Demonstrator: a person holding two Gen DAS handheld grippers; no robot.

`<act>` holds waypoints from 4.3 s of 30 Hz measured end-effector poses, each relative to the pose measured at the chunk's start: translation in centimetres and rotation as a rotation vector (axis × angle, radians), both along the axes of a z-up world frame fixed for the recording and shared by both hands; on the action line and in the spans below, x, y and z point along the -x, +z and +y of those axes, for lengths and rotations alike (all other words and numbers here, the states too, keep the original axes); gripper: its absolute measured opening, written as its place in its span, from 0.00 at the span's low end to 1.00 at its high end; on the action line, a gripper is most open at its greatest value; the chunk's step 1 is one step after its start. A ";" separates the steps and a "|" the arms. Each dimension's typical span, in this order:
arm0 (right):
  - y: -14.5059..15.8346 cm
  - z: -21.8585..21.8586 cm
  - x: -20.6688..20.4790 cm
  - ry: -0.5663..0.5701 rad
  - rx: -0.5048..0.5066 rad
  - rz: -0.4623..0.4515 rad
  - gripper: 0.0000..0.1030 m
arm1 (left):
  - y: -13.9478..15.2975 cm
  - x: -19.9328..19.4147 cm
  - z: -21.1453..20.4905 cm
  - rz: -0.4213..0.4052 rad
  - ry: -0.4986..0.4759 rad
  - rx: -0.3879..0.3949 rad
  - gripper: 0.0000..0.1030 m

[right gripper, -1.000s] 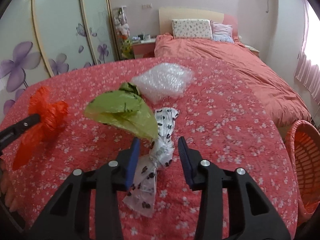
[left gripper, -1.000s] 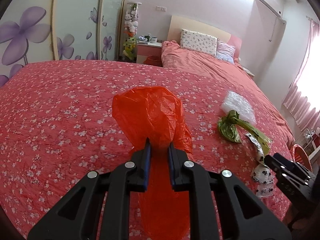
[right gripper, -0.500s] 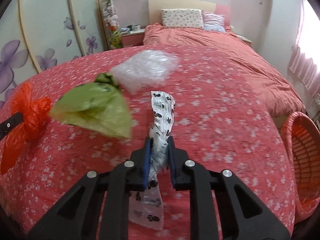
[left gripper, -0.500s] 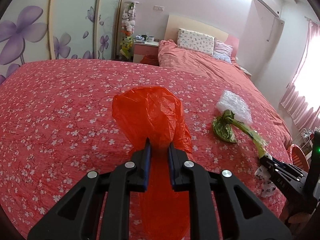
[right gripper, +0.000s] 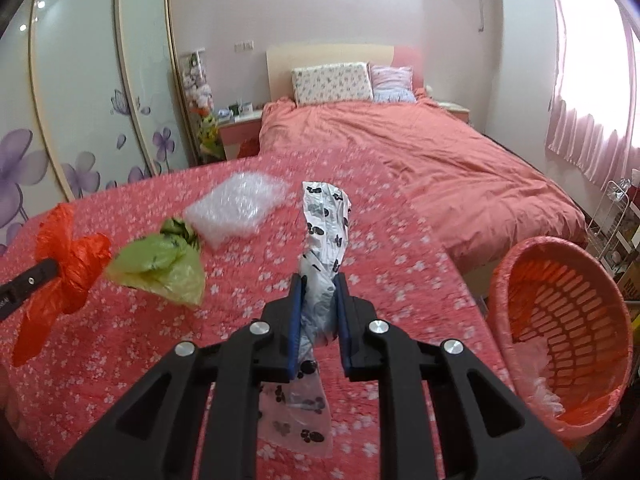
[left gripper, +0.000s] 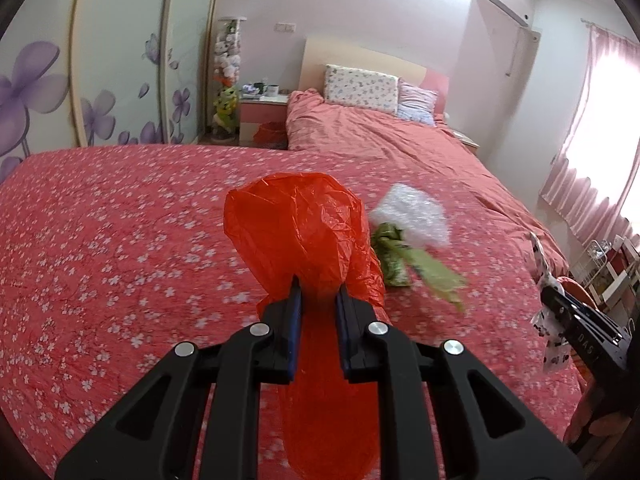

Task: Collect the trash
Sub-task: 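Carry the held red bag and paper strip over the orange basket, then open both grippers to drop the red bag and strip into the basket, then move both open grippers back to the remaining bags on the bed, then grasp the yellow-green bag with the left gripper while the right gripper grasps the clear bubble bag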

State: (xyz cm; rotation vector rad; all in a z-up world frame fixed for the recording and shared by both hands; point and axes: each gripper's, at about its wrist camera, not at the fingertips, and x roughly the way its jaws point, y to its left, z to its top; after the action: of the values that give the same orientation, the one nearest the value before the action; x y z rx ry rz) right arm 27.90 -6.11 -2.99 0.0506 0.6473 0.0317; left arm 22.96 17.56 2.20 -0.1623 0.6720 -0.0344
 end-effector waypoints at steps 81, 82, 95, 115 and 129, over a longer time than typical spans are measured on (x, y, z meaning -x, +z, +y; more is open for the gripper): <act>-1.5 -29.5 8.5 -0.444 -0.174 -0.130 0.29 | -3.3 -1.3 -36.8 0.094 -0.673 0.057 0.35; -1.8 -29.5 8.4 -0.446 -0.175 -0.125 0.30 | -3.5 -1.4 -36.7 0.099 -0.668 0.055 0.37; -2.5 -27.2 8.3 -0.424 -0.105 -0.104 0.63 | -2.4 -1.2 -31.2 0.043 -0.496 -0.035 0.71; -0.7 -15.6 5.8 -0.240 0.012 -0.126 0.80 | -0.9 -8.6 -8.2 0.106 0.092 -0.113 0.74; -0.6 -9.9 3.3 -0.138 0.058 -0.097 0.80 | -5.6 -10.5 -6.8 0.218 0.051 -0.039 0.27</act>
State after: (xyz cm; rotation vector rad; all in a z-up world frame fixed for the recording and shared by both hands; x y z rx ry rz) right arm 24.56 -16.02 -3.55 0.0377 0.5466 -0.1168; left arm 33.45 10.80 -3.40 -0.1471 0.8855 0.0464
